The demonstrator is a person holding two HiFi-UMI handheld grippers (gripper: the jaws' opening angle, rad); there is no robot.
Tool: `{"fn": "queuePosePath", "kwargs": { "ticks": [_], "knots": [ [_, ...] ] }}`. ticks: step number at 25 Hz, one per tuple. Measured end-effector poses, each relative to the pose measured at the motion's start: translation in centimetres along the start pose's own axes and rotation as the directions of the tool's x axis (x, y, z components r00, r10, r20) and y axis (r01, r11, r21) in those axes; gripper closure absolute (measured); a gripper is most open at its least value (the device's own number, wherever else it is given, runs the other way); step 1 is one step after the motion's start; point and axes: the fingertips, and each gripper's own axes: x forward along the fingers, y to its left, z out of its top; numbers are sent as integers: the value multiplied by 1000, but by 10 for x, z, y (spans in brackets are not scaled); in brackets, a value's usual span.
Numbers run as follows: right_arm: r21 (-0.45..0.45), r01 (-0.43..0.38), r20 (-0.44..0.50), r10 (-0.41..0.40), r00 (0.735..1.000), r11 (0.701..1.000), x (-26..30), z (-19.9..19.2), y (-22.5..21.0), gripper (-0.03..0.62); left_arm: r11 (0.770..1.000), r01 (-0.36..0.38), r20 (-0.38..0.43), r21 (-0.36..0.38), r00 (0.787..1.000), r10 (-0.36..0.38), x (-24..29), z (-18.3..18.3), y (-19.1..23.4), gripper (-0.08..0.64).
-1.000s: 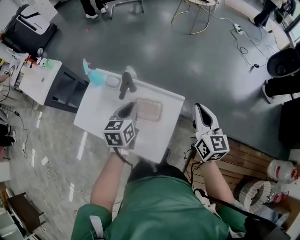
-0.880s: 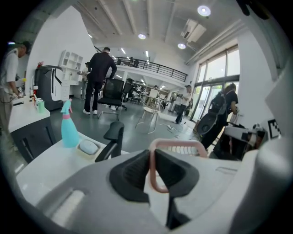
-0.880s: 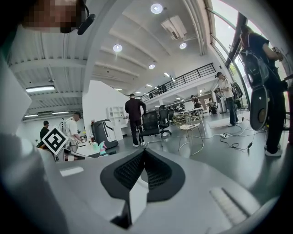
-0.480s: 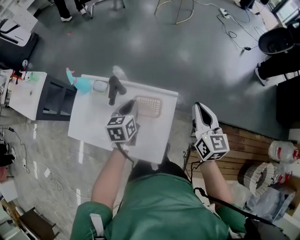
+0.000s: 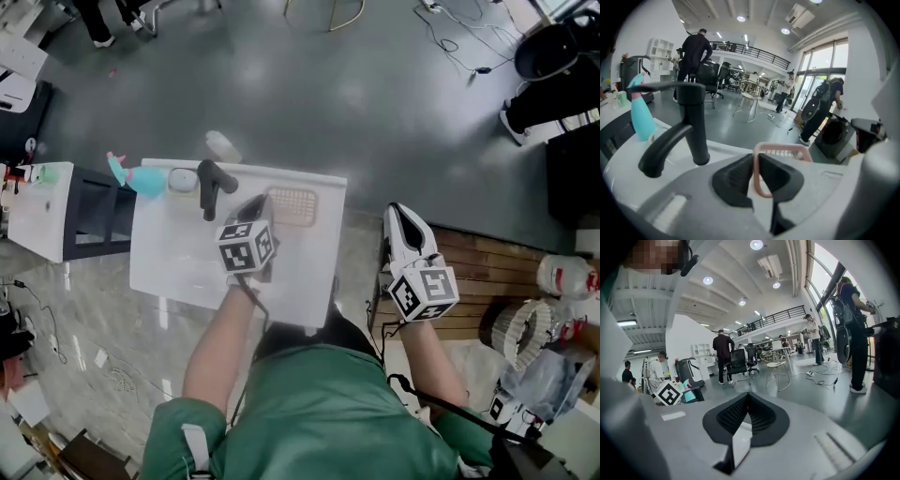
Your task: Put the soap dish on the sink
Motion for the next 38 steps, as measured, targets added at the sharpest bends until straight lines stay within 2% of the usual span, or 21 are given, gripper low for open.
{"fn": "queuePosePath", "kwargs": {
  "ticks": [13,23,27,29,31,35,38],
  "knots": [
    [17,49,-35,-48,998,999,6,-18,-14,591,1000,-29,-113,3,993,29,58,-29,19,520],
    [18,77,-38,-77,996,997,2,-20,-21,591,999,-47,-158,0,986,46,79,-39,23,518],
    [15,79,-38,-78,996,997,-1,-18,-21,591,998,-65,-146,5,987,65,80,-38,24,515],
    [14,77,-36,-77,996,997,-2,-17,-20,591,997,-74,-134,13,988,75,79,-35,24,466],
    [11,74,-34,-73,997,997,-3,-16,-19,591,997,-80,-124,22,989,83,76,-31,25,445],
    [5,61,-27,-61,998,998,-3,-13,-13,591,996,-79,-86,40,993,82,64,-19,21,443],
    [0,46,-20,-46,999,999,-3,-9,-8,591,997,-52,-43,48,998,54,50,-5,10,443]
  ]
}}
